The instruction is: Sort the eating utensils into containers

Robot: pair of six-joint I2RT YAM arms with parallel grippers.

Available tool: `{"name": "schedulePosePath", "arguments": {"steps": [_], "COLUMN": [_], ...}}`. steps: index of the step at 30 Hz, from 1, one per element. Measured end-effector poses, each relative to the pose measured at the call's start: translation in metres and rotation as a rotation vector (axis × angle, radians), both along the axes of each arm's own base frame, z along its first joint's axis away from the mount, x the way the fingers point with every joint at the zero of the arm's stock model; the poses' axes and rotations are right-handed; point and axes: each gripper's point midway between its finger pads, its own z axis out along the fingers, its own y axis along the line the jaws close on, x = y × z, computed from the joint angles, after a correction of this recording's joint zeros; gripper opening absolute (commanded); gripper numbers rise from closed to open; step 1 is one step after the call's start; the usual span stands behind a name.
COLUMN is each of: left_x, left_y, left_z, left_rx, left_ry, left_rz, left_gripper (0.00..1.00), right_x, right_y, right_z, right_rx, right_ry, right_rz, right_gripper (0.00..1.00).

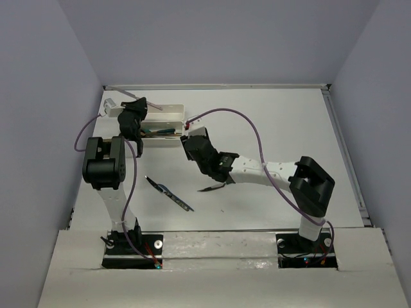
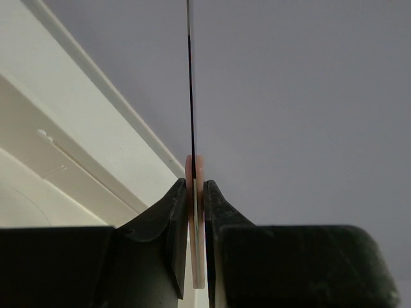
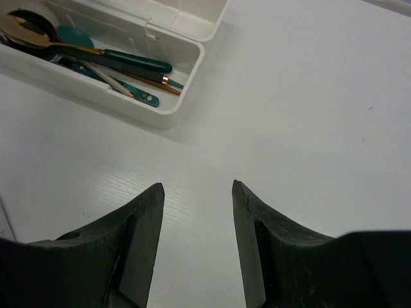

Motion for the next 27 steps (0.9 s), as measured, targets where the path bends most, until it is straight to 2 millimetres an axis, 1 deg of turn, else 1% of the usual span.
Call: {"name": "schedulePosePath", "arguments": {"steps": [3,5,8,10,13,15,17,19,22,25,27], "left_x": [0.001,0.003,0.010,0.019,0.024,0.026,0.030,0.034,0.041,0.043,0.043], "left_y": [0.004,0.005,0.008,0.008,0.007,0.002,-0.009,-0.020,-0.038,-0.049,-0.054], "left_z": [-0.003,-0.007,-0.015,-0.024,-0.037,-0.045,-0.052,-0.052,-0.044,-0.037,-0.036], "left_rx": [-0.002,0.008,0.025,0.041,0.068,0.084,0.103,0.119,0.139,0.147,0.149], "left_ry": [-0.005,-0.006,0.003,0.011,0.032,0.048,0.056,0.052,0.027,0.007,0.003], "left_rz": [0.024,0.039,0.053,0.055,0.055,0.049,0.030,0.013,-0.014,-0.031,-0.039], "left_gripper": [0.00,0.00,0.00,0.00,0.00,0.00,0.00,0.00,0.00,0.00,0.00], "right_x": [0.001,0.003,0.005,0.005,0.006,0.005,0.005,0.005,0.004,0.004,0.003], "right_y": [0.000,0.000,0.000,-0.001,-0.003,-0.004,-0.005,-0.005,-0.008,-0.011,-0.012], "right_z": [0.005,0.012,0.018,0.019,0.018,0.014,0.007,0.003,-0.002,-0.004,-0.005], "right_rx": [-0.003,0.000,0.007,0.000,-0.010,-0.023,-0.041,-0.052,-0.075,-0.084,-0.088], "right_ry": [-0.002,-0.010,-0.019,-0.019,-0.016,-0.010,-0.001,0.005,0.015,0.019,0.022], "right_rz": [-0.009,-0.020,-0.030,-0.035,-0.041,-0.043,-0.045,-0.046,-0.049,-0.057,-0.061], "right_gripper": [0.52,0.52,0.52,0.52,0.52,0.52,0.52,0.52,0.52,0.52,0.52]}}
